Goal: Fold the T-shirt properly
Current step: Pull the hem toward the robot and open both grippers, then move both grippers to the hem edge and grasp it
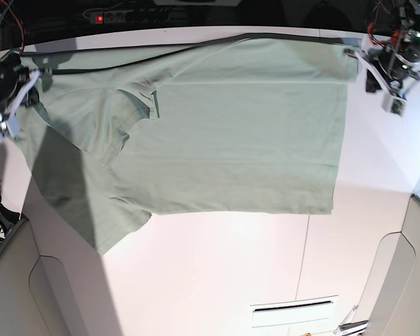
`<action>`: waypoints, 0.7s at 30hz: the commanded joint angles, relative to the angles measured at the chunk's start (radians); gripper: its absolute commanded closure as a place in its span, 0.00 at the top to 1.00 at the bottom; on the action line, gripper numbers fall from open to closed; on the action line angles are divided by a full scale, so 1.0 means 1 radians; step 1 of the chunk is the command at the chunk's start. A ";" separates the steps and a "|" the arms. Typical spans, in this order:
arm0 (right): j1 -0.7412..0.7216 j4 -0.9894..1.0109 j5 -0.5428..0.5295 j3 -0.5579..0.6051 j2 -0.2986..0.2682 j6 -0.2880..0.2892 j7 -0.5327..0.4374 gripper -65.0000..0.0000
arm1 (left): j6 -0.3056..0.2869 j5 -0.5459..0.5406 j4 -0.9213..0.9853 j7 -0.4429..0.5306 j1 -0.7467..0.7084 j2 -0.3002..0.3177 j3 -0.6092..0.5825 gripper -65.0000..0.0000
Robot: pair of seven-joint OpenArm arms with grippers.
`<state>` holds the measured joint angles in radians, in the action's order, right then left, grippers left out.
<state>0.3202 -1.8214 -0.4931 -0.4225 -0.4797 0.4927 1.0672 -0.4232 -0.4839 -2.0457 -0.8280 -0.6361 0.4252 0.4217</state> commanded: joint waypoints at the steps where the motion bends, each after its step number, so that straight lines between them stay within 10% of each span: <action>1: -0.019 -0.035 -0.004 -0.010 -0.019 -0.004 -0.012 0.00 | -0.007 -0.020 -0.042 0.016 -0.002 0.007 0.026 0.09; 5: -0.119 -0.085 0.014 -0.010 -0.018 -0.026 -0.021 0.04 | -0.008 -0.048 -0.103 0.024 0.008 0.008 0.093 0.30; 9: -0.219 -0.083 0.113 -0.010 -0.018 -0.027 -0.125 0.42 | -0.015 -0.051 -0.103 0.031 0.007 0.007 0.101 0.30; 16: -0.423 0.141 0.217 -0.010 -0.019 -0.064 -0.239 0.43 | -0.015 -0.051 -0.103 0.032 0.007 0.007 0.101 0.30; 21: -0.623 0.539 0.146 -0.008 -0.031 0.034 -0.241 0.43 | -0.015 -0.051 -0.103 0.032 0.007 0.007 0.101 0.30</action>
<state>-0.2859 -1.2572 -0.3431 -0.4263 -0.4885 0.5350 0.8436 -0.4377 -0.5339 -2.1338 -0.8146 -0.6258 0.4198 0.5144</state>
